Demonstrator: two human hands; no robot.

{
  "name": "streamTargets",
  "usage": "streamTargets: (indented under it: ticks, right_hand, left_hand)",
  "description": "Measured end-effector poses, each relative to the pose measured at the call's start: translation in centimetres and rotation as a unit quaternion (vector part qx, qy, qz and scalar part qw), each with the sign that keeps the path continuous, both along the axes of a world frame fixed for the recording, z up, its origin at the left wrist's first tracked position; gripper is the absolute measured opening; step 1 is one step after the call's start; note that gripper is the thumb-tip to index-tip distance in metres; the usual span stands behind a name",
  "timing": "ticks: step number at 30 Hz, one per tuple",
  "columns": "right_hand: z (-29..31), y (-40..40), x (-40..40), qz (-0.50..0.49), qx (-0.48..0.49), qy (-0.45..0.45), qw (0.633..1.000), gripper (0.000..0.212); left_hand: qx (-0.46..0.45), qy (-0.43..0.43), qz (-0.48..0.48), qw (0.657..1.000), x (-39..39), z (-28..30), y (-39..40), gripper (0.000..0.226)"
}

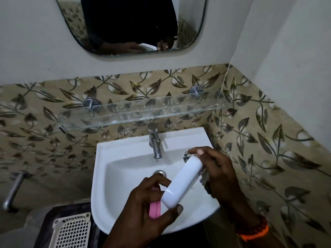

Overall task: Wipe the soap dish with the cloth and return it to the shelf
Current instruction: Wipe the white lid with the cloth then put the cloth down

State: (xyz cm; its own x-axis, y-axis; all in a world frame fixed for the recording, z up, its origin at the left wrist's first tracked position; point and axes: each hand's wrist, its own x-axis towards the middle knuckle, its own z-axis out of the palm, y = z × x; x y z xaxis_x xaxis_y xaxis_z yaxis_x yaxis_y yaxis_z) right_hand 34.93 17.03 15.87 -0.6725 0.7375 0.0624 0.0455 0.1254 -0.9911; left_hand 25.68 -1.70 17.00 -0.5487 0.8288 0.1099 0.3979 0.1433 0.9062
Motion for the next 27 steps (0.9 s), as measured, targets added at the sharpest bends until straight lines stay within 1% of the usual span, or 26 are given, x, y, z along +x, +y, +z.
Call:
streamTargets:
  ticks: [1, 2, 3, 4, 6, 8, 9, 11, 12, 13, 14, 16, 18, 20, 22, 23, 24, 25, 26, 27]
  right_hand:
    - [-0.5, -0.2, 0.0, 0.001, -0.079, -0.013, 0.997, 0.028]
    - [-0.8, -0.3, 0.0, -0.004, -0.127, -0.023, 0.992, 0.033]
    - [-0.9, -0.4, -0.1, -0.013, -0.141, -0.026, 0.99, 0.036]
    - [-0.9, -0.5, -0.3, -0.024, -0.129, -0.021, 0.991, 0.035]
    - [-0.6, -0.4, -0.4, -0.027, -0.058, -0.02, 0.998, 0.032]
    - [-0.3, 0.0, -0.3, -0.001, 0.074, -0.04, 0.997, 0.033]
    - [-0.2, 0.2, -0.2, 0.013, 0.141, -0.055, 0.988, 0.032]
    - [0.1, 0.2, -0.2, 0.045, 0.264, -0.086, 0.96, 0.031]
    - [0.2, -0.1, -0.4, 0.067, 0.318, -0.097, 0.941, 0.031]
    - [0.3, -0.4, -0.6, 0.093, 0.365, -0.104, 0.921, 0.032]
    - [0.3, -0.8, -0.8, 0.118, 0.402, -0.108, 0.901, 0.033]
    - [0.1, -1.6, -1.3, 0.144, 0.458, -0.099, 0.872, 0.034]
    - [-0.3, -2.1, -1.8, 0.12, 0.486, -0.068, 0.863, 0.036]
    - [-0.7, -2.1, -2.1, 0.076, 0.482, -0.024, 0.873, 0.038]
    - [-1.0, -1.8, -2.1, 0.052, 0.463, 0.003, 0.885, 0.037]
    - [-1.1, -1.6, -2.1, 0.044, 0.426, 0.007, 0.903, 0.038]
    - [-1.2, -1.4, -2.0, 0.038, 0.362, 0.01, 0.931, 0.04]
    - [-1.2, -1.5, -2.0, 0.04, 0.274, 0.011, 0.961, 0.044]
    - [-1.3, -1.8, -2.1, 0.043, 0.191, 0.013, 0.981, 0.047]
    - [-1.4, -2.2, -2.2, 0.039, 0.143, 0.012, 0.989, 0.049]
  left_hand:
    - [-0.008, -0.011, 0.002, 1.0, -0.1, -0.2, -0.1, 0.016]
    - [-0.019, -0.022, -0.002, 1.0, -0.2, -0.3, -0.1, 0.015]
    - [-0.033, -0.027, -0.008, 0.999, -0.3, -0.4, -0.2, 0.014]
    - [-0.048, -0.024, -0.018, 0.998, -0.4, -0.6, -0.2, 0.014]
    - [-0.1, -0.01, -0.051, 0.994, -0.4, -1.1, -0.1, 0.016]
    - [-0.158, 0.001, -0.081, 0.984, -0.7, -1.5, -0.2, 0.017]
    - [-0.171, -0.004, -0.085, 0.982, -0.9, -1.7, -0.2, 0.02]
    - [-0.176, -0.013, -0.056, 0.983, -1.2, -2.1, -0.4, 0.04]
    - [-0.176, -0.008, -0.036, 0.984, -1.4, -2.1, -0.3, 0.047]
    - [-0.17, -0.005, -0.019, 0.985, -1.3, -2.1, -0.1, 0.048]
    - [-0.149, -0.007, -0.009, 0.989, -1.1, -2.2, 0.2, 0.044]
    - [-0.091, 0.002, -0.001, 0.996, -0.6, -2.4, 0.9, 0.028]
    - [-0.057, 0.017, 0.024, 0.998, -0.2, -2.4, 1.3, 0.02]
    - [-0.024, 0.007, 0.044, 0.999, 0.1, -2.3, 1.3, 0.023]
    - [0.031, -0.027, 0.05, 0.998, 0.2, -2.2, 1.3, 0.029]
    - [0.055, -0.058, 0.051, 0.995, 0.1, -2.0, 1.3, 0.033]
    - [0.072, -0.089, 0.049, 0.992, -0.1, -1.9, 1.4, 0.035]
    - [0.087, -0.116, 0.045, 0.988, -0.3, -1.9, 1.4, 0.035]
    - [0.092, -0.13, 0.043, 0.986, -0.5, -2.1, 1.2, 0.035]
    - [0.096, -0.144, 0.04, 0.984, -0.6, -2.0, 1.1, 0.035]
